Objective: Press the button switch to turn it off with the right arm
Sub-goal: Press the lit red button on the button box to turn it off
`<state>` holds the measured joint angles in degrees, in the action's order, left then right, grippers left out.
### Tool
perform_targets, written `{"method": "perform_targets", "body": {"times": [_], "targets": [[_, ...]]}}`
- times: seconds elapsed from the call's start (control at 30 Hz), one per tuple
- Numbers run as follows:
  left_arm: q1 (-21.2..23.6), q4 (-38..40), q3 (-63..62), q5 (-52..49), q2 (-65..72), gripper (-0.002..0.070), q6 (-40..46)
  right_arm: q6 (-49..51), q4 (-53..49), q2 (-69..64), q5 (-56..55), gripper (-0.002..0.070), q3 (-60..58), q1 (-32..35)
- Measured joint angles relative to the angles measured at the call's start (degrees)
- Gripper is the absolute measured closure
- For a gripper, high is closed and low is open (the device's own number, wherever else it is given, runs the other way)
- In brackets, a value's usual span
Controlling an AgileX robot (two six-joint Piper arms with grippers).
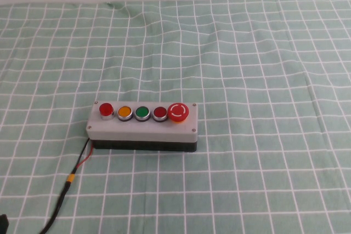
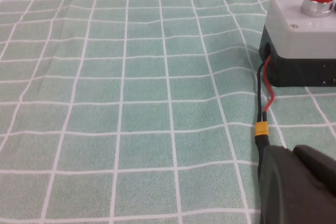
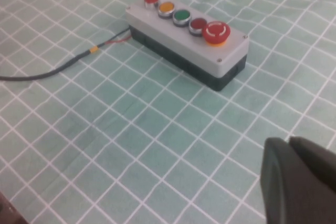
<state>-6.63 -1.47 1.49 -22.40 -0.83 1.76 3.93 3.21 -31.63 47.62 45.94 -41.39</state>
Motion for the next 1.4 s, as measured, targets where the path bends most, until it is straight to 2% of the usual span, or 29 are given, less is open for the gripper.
{"method": "perform_targets", "body": {"times": [0.3,0.47,0.73,0.83,1.03,1.4], "targets": [[0.0,0.0,0.0,0.0,0.0,0.0678,0.0,-1.12,-0.7,2.55,-0.43,0.0692,-0.83,0.51],[0.0,0.0,0.0,0.0,0.0,0.0678,0.0,-2.39,-2.43,9.93,-10.3,0.0692,-6.39,7.25],[0.0,0.0,0.0,0.0,0.0,0.0678,0.0,-2.52,-3.21,27.2,-25.42,0.0692,-26.74,21.29],[0.0,0.0,0.0,0.0,0.0,0.0678,0.0,-2.52,-3.21,31.69,-26.34,0.0692,-33.35,25.8],[0.0,0.0,0.0,0.0,0.0,0.0678,0.0,-2.52,-0.1,32.22,-27.28,0.0692,-42.38,32.77],[0.0,0.0,0.0,0.0,0.0,0.0678,0.0,-2.52,3.03,32.34,-27.12,0.0692,-47.4,37.3]]}}
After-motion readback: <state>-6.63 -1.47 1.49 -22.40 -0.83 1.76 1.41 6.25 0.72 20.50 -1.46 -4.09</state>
